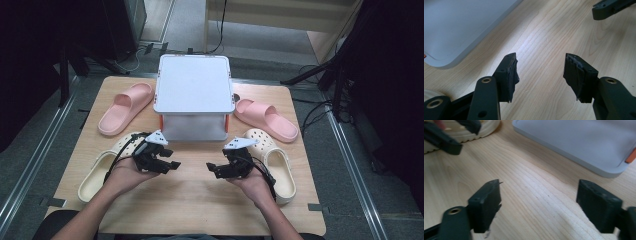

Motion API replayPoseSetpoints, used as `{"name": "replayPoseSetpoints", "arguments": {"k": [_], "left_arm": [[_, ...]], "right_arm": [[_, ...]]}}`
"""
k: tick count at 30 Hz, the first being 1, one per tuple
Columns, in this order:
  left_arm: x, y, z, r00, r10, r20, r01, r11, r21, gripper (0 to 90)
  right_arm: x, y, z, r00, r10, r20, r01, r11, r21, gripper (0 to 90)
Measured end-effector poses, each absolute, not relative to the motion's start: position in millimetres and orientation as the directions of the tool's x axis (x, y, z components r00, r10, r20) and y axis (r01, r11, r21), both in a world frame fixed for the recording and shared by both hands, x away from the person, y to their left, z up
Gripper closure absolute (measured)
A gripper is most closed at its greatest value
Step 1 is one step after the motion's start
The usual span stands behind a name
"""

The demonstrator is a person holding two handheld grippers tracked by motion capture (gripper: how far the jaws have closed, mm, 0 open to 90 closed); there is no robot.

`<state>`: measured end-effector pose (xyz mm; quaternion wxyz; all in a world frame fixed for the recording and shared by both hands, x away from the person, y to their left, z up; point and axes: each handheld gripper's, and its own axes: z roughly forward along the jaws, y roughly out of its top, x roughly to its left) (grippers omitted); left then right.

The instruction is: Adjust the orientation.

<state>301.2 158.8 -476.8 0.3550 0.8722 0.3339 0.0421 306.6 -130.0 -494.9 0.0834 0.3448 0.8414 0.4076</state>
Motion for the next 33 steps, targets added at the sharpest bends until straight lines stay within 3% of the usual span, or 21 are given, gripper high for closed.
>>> {"name": "replayPoseSetpoints", "arguments": {"k": [3, 4, 7, 10, 17, 33], "left_arm": [[301.5, 159.4, -474.5, 0.773, 0.612, -0.167, 0.552, -0.519, 0.653, 47.3], [301.3, 159.8, -473.0, 0.777, 0.611, -0.155, 0.544, -0.526, 0.654, 48.7], [300.7, 161.3, -470.9, 0.775, 0.612, -0.155, 0.544, -0.523, 0.656, 51.8], [299.7, 162.4, -469.9, 0.774, 0.614, -0.157, 0.547, -0.521, 0.656, 53.8], [294.2, 173.5, -465.7, 0.751, 0.640, -0.162, 0.564, -0.495, 0.661, 53.4], [276.2, 198.6, -459.5, 0.695, 0.704, -0.147, 0.604, -0.461, 0.650, 56.1]], "right_arm": [[303.2, -131.2, -493.6, -0.752, 0.649, 0.114, 0.495, 0.441, 0.748, 23.7], [303.6, -134.8, -493.7, -0.760, 0.641, 0.111, 0.486, 0.446, 0.752, 29.4], [307.0, -138.9, -494.2, -0.761, 0.636, 0.129, 0.495, 0.440, 0.749, 33.7], [310.0, -141.0, -494.5, -0.758, 0.635, 0.148, 0.509, 0.435, 0.743, 34.6], [313.4, -140.8, -487.2, -0.761, 0.626, 0.167, 0.521, 0.438, 0.733, 45.7], [323.8, -121.7, -483.4, -0.801, 0.574, 0.169, 0.495, 0.477, 0.726, 54.2]]}}
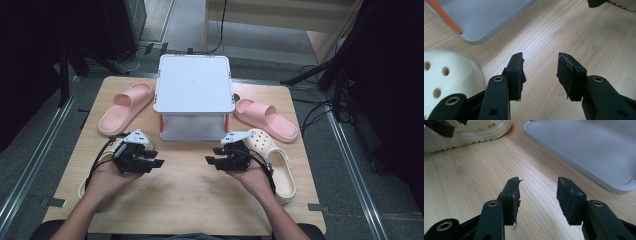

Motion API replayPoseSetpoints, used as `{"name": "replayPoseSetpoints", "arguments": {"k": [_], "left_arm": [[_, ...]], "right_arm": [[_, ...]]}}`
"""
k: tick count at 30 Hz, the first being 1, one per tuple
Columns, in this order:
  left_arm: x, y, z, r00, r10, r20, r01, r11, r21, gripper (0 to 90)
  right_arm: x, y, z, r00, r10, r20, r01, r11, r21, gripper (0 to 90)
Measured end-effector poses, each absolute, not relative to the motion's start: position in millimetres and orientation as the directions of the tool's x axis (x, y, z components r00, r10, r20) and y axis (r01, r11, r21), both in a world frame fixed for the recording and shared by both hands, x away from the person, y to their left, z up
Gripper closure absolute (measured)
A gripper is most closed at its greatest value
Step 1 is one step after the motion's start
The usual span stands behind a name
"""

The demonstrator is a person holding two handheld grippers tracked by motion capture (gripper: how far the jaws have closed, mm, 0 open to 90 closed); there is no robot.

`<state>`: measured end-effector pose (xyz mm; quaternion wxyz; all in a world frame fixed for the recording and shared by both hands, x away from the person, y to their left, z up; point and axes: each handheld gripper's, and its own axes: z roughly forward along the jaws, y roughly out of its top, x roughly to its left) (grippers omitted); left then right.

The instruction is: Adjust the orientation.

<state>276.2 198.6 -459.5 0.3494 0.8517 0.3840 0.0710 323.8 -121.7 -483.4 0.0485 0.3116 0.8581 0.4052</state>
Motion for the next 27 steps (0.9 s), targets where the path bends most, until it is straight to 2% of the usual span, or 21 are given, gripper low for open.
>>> {"name": "replayPoseSetpoints", "arguments": {"k": [27], "left_arm": [[228.8, 256.7, -449.9, 0.578, 0.807, -0.125, 0.676, -0.387, 0.627, 56.8]], "right_arm": [[344.2, -103.3, -478.0, -0.829, 0.535, 0.164, 0.470, 0.506, 0.723, 54.7]]}}
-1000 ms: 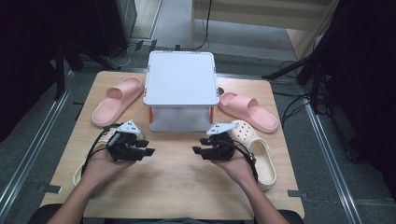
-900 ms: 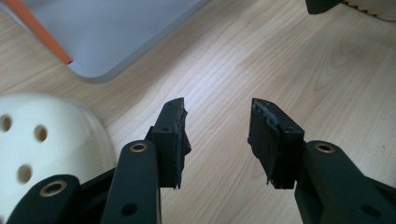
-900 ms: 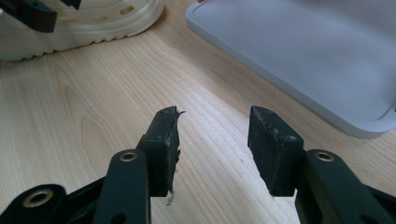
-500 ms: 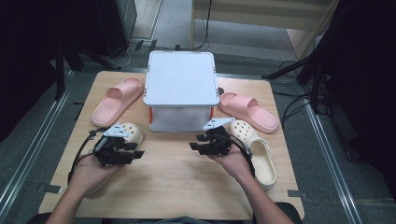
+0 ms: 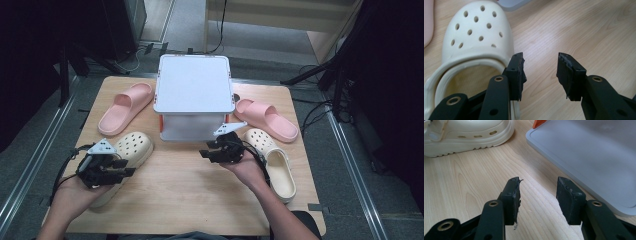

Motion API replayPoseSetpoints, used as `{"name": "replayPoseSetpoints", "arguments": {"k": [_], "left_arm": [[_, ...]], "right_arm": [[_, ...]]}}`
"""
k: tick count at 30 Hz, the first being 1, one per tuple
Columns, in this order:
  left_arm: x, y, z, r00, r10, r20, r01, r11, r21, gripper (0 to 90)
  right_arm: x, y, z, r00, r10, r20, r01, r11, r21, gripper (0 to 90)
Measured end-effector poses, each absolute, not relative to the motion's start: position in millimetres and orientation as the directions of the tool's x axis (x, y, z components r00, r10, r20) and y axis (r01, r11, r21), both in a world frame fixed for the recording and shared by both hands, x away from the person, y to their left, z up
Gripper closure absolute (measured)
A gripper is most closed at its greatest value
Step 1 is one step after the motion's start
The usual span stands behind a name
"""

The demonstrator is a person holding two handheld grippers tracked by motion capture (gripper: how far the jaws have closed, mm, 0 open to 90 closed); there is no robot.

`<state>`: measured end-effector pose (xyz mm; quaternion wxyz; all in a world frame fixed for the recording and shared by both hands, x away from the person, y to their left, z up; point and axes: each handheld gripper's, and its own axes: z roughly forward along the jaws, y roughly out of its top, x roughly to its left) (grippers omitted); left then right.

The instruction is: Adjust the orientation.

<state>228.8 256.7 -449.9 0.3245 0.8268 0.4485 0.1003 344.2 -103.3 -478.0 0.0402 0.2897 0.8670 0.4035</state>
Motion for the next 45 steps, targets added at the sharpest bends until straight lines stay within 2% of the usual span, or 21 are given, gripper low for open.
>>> {"name": "replayPoseSetpoints", "arguments": {"k": [14, 20, 21, 23, 24, 25, 27, 34, 45], "left_arm": [[228.1, 282.7, -460.5, 0.487, 0.866, -0.115, 0.731, -0.332, 0.596, 57.5], [240.9, 273.7, -475.6, 0.478, 0.871, -0.116, 0.753, -0.337, 0.565, 58.5], [243.6, 270.9, -478.5, 0.483, 0.869, -0.110, 0.750, -0.346, 0.564, 58.5], [248.0, 268.5, -482.5, 0.502, 0.855, -0.131, 0.746, -0.351, 0.566, 68.5], [250.0, 268.1, -483.8, 0.514, 0.847, -0.137, 0.741, -0.358, 0.568, 68.5], [251.9, 266.5, -484.8, 0.516, 0.845, -0.139, 0.738, -0.356, 0.573, 73.6], [253.0, 265.4, -483.0, 0.509, 0.851, -0.126, 0.735, -0.354, 0.578, 76.9], [255.7, 265.4, -468.1, 0.508, 0.853, -0.123, 0.722, -0.343, 0.601, 77.6], [263.1, 226.5, -452.4, 0.616, 0.776, -0.139, 0.654, -0.404, 0.639, 77.3]], "right_arm": [[345.2, -104.8, -478.1, -0.825, 0.545, 0.148, 0.465, 0.507, 0.726, 54.3], [344.1, -104.1, -478.6, -0.824, 0.548, 0.147, 0.468, 0.511, 0.721, 54.2], [344.1, -104.1, -478.6, -0.824, 0.548, 0.147, 0.468, 0.511, 0.721, 54.2], [343.6, -104.5, -478.6, -0.824, 0.547, 0.144, 0.466, 0.511, 0.723, 54.2], [343.6, -104.5, -478.6, -0.824, 0.547, 0.144, 0.466, 0.511, 0.723, 54.2], [343.4, -104.8, -478.5, -0.823, 0.549, 0.146, 0.468, 0.510, 0.722, 54.2], [343.0, -106.3, -478.5, -0.823, 0.549, 0.148, 0.469, 0.509, 0.722, 55.2], [339.4, -112.0, -477.0, -0.819, 0.555, 0.146, 0.468, 0.498, 0.730, 56.1], [325.5, -130.2, -475.4, -0.795, 0.590, 0.143, 0.480, 0.467, 0.743, 56.1]]}}
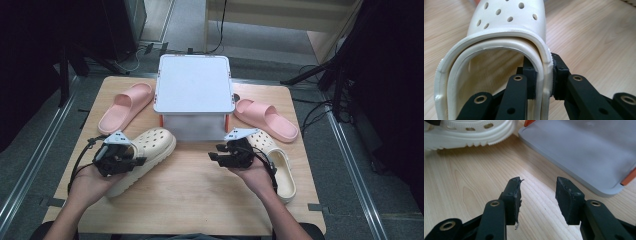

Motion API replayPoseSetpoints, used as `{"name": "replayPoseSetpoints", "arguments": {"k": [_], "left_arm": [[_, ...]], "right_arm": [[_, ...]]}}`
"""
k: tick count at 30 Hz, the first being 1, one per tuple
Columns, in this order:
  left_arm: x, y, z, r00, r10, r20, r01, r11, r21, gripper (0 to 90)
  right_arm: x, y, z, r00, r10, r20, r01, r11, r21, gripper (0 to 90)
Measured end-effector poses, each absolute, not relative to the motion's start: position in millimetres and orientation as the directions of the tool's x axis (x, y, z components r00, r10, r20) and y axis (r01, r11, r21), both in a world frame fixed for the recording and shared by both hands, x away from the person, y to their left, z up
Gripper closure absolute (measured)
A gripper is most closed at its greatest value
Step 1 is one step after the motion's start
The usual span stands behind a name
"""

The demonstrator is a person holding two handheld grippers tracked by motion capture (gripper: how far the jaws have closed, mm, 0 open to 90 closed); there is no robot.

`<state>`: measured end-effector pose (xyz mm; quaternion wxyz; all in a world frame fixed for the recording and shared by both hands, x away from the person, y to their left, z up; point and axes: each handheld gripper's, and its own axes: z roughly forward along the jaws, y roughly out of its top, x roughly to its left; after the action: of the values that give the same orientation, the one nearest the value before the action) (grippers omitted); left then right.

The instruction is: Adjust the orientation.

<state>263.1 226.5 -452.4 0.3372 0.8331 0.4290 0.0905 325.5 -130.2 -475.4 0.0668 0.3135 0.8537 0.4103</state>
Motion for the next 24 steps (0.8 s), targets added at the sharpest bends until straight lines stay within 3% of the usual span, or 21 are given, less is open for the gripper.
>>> {"name": "replayPoseSetpoints", "arguments": {"k": [24], "left_arm": [[284.1, 130.1, -469.5, 0.750, 0.644, -0.150, 0.578, -0.528, 0.622, 76.7]], "right_arm": [[304.5, -152.5, -478.5, -0.750, 0.647, 0.137, 0.510, 0.434, 0.742, 55.9]]}}
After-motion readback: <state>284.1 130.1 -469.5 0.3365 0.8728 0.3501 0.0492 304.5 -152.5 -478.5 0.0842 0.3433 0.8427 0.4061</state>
